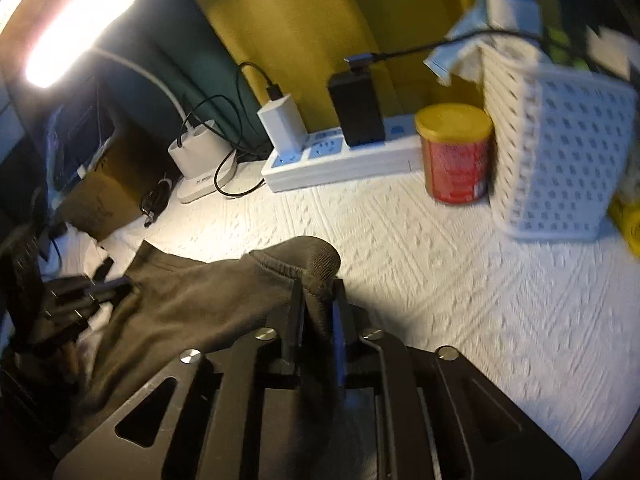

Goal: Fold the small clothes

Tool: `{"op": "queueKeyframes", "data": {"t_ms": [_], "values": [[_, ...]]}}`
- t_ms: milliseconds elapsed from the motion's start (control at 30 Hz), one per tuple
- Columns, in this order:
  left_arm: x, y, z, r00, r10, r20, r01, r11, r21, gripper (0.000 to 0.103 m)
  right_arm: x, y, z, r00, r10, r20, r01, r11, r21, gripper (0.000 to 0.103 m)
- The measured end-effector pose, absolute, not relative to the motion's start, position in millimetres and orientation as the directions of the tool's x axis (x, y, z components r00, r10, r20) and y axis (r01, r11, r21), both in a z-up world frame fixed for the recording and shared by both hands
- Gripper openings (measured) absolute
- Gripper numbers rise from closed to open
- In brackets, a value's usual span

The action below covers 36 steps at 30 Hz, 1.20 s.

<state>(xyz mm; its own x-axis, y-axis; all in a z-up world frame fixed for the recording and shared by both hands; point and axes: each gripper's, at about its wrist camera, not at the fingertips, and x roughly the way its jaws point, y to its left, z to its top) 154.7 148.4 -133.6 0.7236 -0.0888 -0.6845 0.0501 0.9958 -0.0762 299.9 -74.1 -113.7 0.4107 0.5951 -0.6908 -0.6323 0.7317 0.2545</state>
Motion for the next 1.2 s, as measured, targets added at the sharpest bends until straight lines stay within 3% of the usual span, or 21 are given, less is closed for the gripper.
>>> {"op": "queueKeyframes", "data": {"t_ms": [300,367,433,700,733,767,800,867,1067,1200], "values": [[160,161,-149,0.679,-0.065,-0.732,0.018,0.997,-0.071,0.001,305,-61,-128,0.404,0.552,-0.729,-0.641,0.74,0.205,0.014],[161,160,-147,0.673,-0.068,-0.736,0.018,0.997,-0.075,0.002,305,-61,-130,0.422,0.526,-0.738,-0.631,0.756,0.177,0.033],[160,161,-145,0.668,-0.061,-0.742,0.011,0.997,-0.072,0.002,303,-65,-128,0.439,0.519,-0.734,-0.62,0.766,0.171,0.04],[147,162,-136,0.675,-0.024,-0.738,-0.044,0.996,-0.073,0.008,283,-73,-121,0.455,0.51,-0.73,-0.615,0.773,0.156,0.04],[145,162,-135,0.676,-0.023,-0.737,-0.047,0.996,-0.075,0.011,280,-74,-121,0.455,0.509,-0.731,-0.616,0.773,0.155,0.04],[141,162,-133,0.679,-0.024,-0.733,-0.049,0.996,-0.078,0.024,276,-75,-120,0.454,0.509,-0.731,-0.616,0.773,0.155,0.04],[139,161,-132,0.683,-0.027,-0.73,-0.05,0.995,-0.083,0.043,273,-76,-120,0.454,0.509,-0.732,-0.616,0.772,0.155,0.04],[129,162,-128,0.697,-0.048,-0.715,-0.055,0.991,-0.12,0.063,264,-80,-119,0.45,0.509,-0.733,-0.617,0.771,0.157,0.04],[108,153,-119,0.706,-0.091,-0.702,-0.032,0.987,-0.16,0.066,238,-87,-120,0.438,0.51,-0.74,-0.621,0.767,0.16,0.04],[96,142,-115,0.702,-0.112,-0.703,-0.016,0.985,-0.173,0.08,221,-91,-119,0.431,0.514,-0.742,-0.626,0.762,0.165,0.04]]}}
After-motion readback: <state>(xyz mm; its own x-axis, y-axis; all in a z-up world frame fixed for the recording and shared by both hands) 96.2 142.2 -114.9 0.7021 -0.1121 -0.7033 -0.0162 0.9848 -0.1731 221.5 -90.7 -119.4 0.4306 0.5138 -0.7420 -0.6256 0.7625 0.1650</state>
